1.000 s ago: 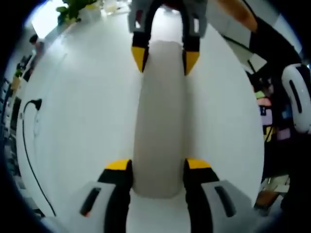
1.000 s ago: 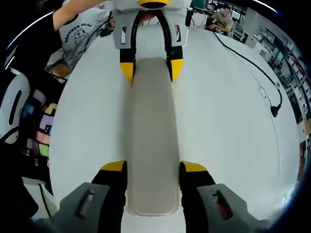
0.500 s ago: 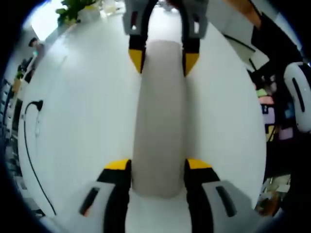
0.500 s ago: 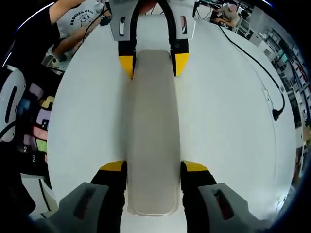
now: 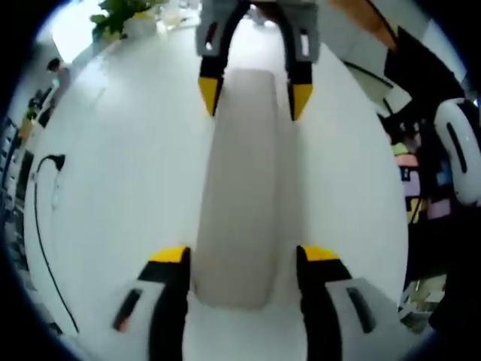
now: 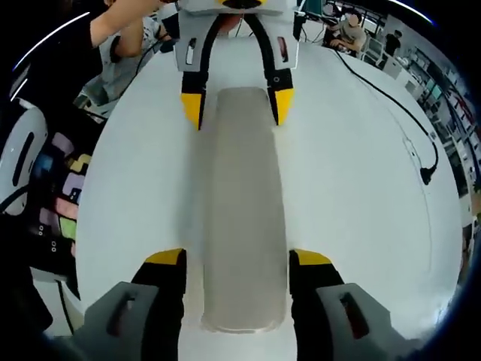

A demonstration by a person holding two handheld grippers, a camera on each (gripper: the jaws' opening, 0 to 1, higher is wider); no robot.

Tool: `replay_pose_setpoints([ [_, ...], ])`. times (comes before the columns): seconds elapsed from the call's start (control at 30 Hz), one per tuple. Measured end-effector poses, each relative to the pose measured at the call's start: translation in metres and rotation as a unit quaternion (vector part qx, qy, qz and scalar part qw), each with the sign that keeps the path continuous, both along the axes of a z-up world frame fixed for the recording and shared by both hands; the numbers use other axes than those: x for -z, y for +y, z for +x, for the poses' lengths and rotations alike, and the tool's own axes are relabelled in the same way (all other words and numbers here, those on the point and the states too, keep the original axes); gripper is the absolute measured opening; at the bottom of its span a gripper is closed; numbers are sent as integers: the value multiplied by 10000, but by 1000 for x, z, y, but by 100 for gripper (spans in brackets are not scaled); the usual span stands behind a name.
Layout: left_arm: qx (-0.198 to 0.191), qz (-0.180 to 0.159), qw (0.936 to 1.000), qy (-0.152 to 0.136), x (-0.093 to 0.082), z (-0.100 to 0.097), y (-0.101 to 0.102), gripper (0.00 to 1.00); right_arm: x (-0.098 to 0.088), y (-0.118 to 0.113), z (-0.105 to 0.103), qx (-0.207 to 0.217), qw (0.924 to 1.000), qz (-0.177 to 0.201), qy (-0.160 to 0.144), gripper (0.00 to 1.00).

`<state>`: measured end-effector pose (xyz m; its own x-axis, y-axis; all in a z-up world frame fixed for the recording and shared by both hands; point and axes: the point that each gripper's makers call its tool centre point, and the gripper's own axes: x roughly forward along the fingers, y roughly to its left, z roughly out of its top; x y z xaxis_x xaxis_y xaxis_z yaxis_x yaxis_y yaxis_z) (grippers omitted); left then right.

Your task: Arrange the utensils inside the cutlery case until each visible utensil rests in its matching compartment.

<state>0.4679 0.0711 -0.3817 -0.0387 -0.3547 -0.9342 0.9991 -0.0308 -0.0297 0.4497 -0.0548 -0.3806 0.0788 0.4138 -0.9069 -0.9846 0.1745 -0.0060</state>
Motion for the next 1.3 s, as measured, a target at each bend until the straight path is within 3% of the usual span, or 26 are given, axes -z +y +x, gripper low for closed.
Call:
replay_pose_setpoints([
  [0.1,-8,-215,9986,-482,-5,12,3,68,-15,0,9,400,9981,452,-114,65],
  [0.2,-329,-753,9955,-465,-12,10,-1,73,-22,-2,14,796,9924,798,-492,73],
  [0.3,-532,-954,9901,-877,-14,19,9,84,-34,-7,21,1120,9796,1230,-1128,84],
  [0.33,-632,-1135,9884,-784,-16,15,9,85,-36,-12,22,1306,9742,1328,-1276,87],
  [0.37,-599,-1351,9873,-581,-18,8,7,84,-36,-14,20,1283,9734,1364,-1319,88],
  [0.4,-657,-1707,9826,-319,-24,1,4,83,-37,-14,17,1283,9719,1469,-1321,89],
  [0.43,-761,-1892,9787,-240,-28,1,4,84,-38,-15,14,1489,9663,1646,-1304,91],
  [0.57,-901,-2377,9645,-712,-45,11,7,99,-45,-14,10,1507,9553,2043,-1518,99],
  [0.63,-1086,-2474,9608,-614,-48,7,8,100,-46,-15,11,1751,9477,2198,-1511,99],
  [0.67,-1101,-2615,9566,-661,-52,5,7,100,-46,-15,9,1752,9470,2222,-1519,99],
  [0.7,-1148,-2691,9533,-751,-54,7,7,100,-49,-14,10,1813,9411,2360,-1605,99],
  [0.77,-1373,-2901,9408,-1094,-63,14,8,100,-54,-15,14,2010,9289,2568,-1753,99],
  [0.8,-1563,-3050,9303,-1311,-69,19,11,100,-59,-16,15,2107,9208,2718,-1843,99],
  [0.87,-1913,-3151,9115,-1822,-80,30,23,100,-68,-17,15,2308,9037,3023,-1966,99],
  [0.9,-2050,-3176,9046,-1970,-84,32,29,100,-72,-17,13,2518,8903,3291,-1889,99],
  [0.97,-2415,-3479,8823,-2053,-92,25,30,100,-74,-23,15,3024,8690,3524,-1710,98],
  [1.0,-2649,-3739,8647,-2057,-99,23,33,100,-76,-24,16,3069,8642,3563,-1790,98],
  [1.03,-2820,-3826,8565,-2013,-101,21,39,100,-84,-28,17,3112,8534,3645,-2049,98],
  [1.07,-3041,-3893,8465,-1984,-103,19,46,100,-87,-31,17,3195,8492,3593,-2183,98],
  [1.1,-3087,-3951,8407,-2045,-106,18,50,100,-94,-38,17,3308,8410,3518,-2441,98],
  [1.13,-3234,-4033,8281,-2165,-110,17,57,100,-99,-43,17,3396,8328,3513,-2602,97],
  [1.17,-3320,-4045,8223,-2233,-112,15,61,100,-105,-48,17,3536,8223,3549,-2697,96],
  [1.2,-3460,-4096,8109,-2343,-115,12,67,100,-110,-54,16,3689,8111,3603,-2760,94],
  [1.23,-3552,-4128,8038,-2395,-118,10,70,100,-120,-61,14,3846,7942,3719,-2882,93],
  [1.27,-3807,-4166,7904,-2382,-121,12,80,100,-126,-65,12,3924,7834,3804,-2962,93],
  [1.3,-3926,-4133,7870,-2358,-121,10,84,100,-130,-73,8,4120,7697,3838,-3008,91],
])
